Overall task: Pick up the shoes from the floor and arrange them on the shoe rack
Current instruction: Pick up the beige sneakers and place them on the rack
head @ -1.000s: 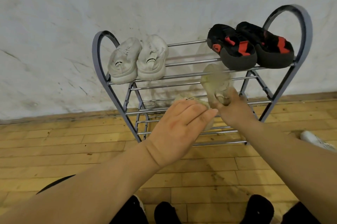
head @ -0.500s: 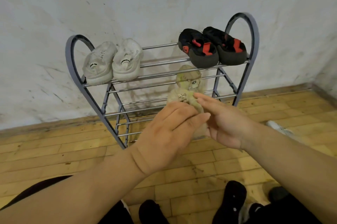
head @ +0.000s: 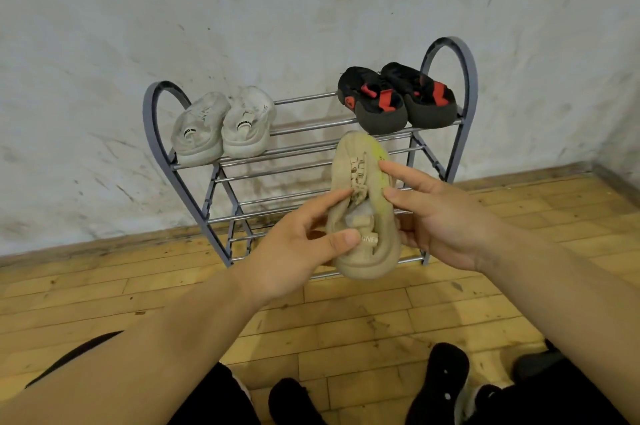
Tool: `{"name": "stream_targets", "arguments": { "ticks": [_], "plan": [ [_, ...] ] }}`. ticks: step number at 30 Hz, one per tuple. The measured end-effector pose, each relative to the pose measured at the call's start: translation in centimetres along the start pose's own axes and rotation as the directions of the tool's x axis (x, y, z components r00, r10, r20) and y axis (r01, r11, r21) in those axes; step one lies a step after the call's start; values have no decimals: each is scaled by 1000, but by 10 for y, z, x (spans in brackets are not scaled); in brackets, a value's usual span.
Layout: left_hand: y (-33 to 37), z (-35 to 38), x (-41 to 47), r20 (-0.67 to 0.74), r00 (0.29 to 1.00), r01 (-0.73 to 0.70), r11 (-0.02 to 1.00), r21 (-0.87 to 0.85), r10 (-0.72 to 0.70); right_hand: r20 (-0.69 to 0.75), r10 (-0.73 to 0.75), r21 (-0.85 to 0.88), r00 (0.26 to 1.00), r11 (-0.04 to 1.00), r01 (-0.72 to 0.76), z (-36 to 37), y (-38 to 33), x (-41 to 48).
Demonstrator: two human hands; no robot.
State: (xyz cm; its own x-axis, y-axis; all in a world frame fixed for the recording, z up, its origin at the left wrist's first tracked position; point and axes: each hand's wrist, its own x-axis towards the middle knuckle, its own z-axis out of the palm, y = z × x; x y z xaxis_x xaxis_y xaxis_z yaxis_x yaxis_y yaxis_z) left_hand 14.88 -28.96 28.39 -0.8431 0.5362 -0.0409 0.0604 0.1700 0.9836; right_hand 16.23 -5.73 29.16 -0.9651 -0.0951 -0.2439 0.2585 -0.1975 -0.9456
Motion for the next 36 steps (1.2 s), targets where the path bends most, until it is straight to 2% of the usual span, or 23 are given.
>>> {"name": "stream_targets", "arguments": {
  "ticks": [5,9,12,14,18,21,24,29,33,36],
  "plan": [
    [-4,12,7,-86,993,64,986,-156,-79,12,80,-67,997,995,-79,-6,-1,-1],
    [-17,21,24,-106,983,128,975,-181,-149,90,233,-151,968,964,-218,-19,-5,-4],
    [-24,27,38,-107,981,144,978,-149,-160,95,243,-145,965,963,-228,-28,-2,-3],
    [-22,32,47,-101,986,129,989,-77,-136,70,221,-123,973,970,-211,-35,-2,1],
    [-14,38,72,-14,999,34,960,278,-31,-46,187,-113,981,975,-191,-59,-6,16],
    [-16,33,96,-21,1000,17,875,483,-7,-159,184,-120,970,971,-204,-75,-5,31],
    [-35,21,125,-74,997,62,746,663,-17,-253,191,-131,949,965,-229,-87,-1,50],
    [-63,12,164,-130,987,162,643,749,-97,-338,167,-109,926,971,-214,-102,5,87],
    [-84,9,189,-131,982,188,632,752,-135,-416,139,-89,899,977,-193,-112,11,117],
    [-94,10,202,-134,981,191,638,746,-137,-423,120,-129,898,973,-191,-114,17,132]
  ]
}}
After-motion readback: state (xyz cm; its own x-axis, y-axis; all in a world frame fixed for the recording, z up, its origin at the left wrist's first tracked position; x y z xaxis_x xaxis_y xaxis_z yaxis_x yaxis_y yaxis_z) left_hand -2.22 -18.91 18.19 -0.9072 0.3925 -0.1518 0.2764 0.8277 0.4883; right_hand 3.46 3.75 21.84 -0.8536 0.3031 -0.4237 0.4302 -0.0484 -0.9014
